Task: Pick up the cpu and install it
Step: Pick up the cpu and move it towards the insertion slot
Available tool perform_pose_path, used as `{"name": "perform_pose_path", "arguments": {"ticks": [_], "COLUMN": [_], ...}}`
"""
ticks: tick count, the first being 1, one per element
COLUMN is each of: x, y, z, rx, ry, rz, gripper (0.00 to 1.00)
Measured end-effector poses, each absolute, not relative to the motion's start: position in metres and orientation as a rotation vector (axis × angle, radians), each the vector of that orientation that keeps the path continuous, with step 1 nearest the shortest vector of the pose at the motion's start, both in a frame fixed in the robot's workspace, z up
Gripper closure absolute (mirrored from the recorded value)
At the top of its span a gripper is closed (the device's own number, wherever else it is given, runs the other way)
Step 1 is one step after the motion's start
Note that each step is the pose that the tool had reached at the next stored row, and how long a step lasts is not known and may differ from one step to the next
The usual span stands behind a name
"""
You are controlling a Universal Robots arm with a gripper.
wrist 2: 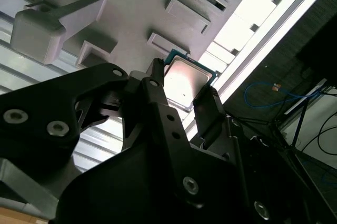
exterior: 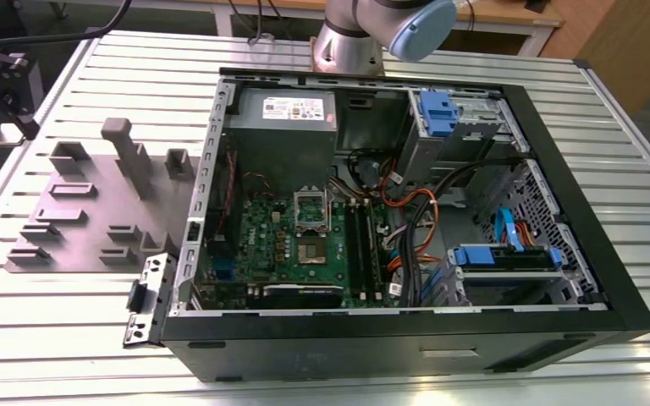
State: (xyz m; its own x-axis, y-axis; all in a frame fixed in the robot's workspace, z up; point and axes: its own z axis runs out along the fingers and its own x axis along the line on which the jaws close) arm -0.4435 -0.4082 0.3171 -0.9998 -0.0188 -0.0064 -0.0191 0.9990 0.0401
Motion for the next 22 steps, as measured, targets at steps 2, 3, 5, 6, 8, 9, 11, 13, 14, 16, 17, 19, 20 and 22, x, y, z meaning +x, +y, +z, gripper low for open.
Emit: {"name": "perform_pose_path", "arguments": {"ticks": [2,3,5,6,8,9,11,13,14,16,17,19,20,22], "x": [-0.444,-0.444,-0.444,-0.444,-0.444,-0.444,-0.444,-0.444,-0.444,-0.444,-0.444,-0.444,-0.444,-0.443], "y": [-0.408,-0.408,-0.408,-0.408,-0.408,-0.408,-0.408,-0.408,-0.408,-0.408,-0.408,-0.408,-0.408,-0.408], "z": [0.319,0.320,0.322,0.323,0.325,0.325,0.327,0.329,0.329,0.331,0.332,0.334,0.335,0.336], "rx": [-0.030,-0.030,-0.030,-0.030,-0.030,-0.030,-0.030,-0.030,-0.030,-0.030,-0.030,-0.030,-0.030,-0.030], "ry": [3.135,3.135,3.135,3.135,3.135,3.135,3.135,3.135,3.135,3.135,3.135,3.135,3.135,3.135], "rz": [0.063,0.063,0.063,0.063,0.063,0.063,0.063,0.063,0.063,0.063,0.063,0.062,0.062,0.061], "gripper": [0.53,0.53,0.53,0.53,0.53,0.53,0.53,0.53,0.53,0.53,0.53,0.53,0.53,0.53]}}
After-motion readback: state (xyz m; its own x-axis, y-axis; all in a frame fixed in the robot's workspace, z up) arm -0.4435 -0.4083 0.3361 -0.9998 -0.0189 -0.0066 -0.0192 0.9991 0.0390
